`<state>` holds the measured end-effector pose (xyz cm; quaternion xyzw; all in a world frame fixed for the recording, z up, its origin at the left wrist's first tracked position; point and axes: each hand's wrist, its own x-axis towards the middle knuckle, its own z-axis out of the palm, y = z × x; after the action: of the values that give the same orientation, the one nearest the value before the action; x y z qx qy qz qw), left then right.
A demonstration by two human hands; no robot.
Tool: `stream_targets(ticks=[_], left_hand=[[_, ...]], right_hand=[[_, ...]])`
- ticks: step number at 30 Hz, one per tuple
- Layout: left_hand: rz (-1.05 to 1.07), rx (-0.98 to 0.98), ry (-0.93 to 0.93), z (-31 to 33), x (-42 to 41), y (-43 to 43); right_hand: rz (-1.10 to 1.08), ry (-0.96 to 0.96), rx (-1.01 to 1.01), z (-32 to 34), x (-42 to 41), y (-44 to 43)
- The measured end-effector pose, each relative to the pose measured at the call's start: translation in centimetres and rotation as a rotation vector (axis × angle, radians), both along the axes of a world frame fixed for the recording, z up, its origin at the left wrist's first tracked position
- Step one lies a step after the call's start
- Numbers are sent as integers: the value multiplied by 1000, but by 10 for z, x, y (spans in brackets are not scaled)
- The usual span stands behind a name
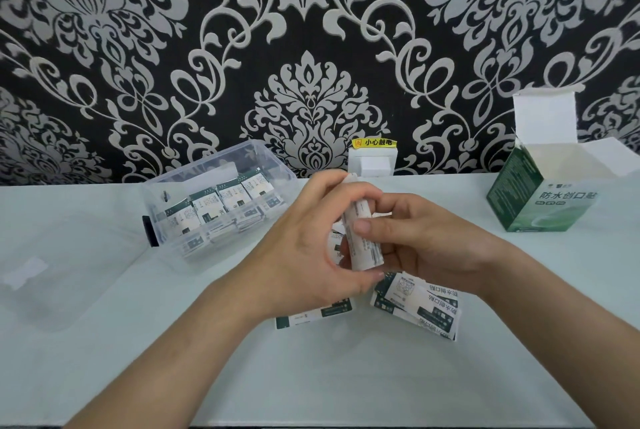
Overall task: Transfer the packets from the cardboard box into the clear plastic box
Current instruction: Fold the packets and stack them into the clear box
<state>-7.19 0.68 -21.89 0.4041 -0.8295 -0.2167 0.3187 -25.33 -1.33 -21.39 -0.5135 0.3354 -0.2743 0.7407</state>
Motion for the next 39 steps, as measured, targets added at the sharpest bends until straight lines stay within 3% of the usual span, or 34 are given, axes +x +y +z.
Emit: stream_targets(ticks=[7,15,20,24,28,31,36,39], left_hand=[[52,-48,44,12,14,3],[159,-99,102,24,63,3],[261,-31,206,32,101,3],[344,170,262,37,137,3],[574,136,346,23,160,-11],[634,248,459,18,162,-19],[797,214,351,11,162,-29],[859,174,207,10,167,-32]], right_hand=[[-31,-113,0,13,15,5],[11,15,-79,44,65,-5],[32,101,-213,64,111,-16],[36,343,-405,72,143,-32],[9,623,-570,68,169,-53],[68,792,-671,59,193,-62],[129,876,-689,53,216,-66],[157,762,-539,52,216,-70]])
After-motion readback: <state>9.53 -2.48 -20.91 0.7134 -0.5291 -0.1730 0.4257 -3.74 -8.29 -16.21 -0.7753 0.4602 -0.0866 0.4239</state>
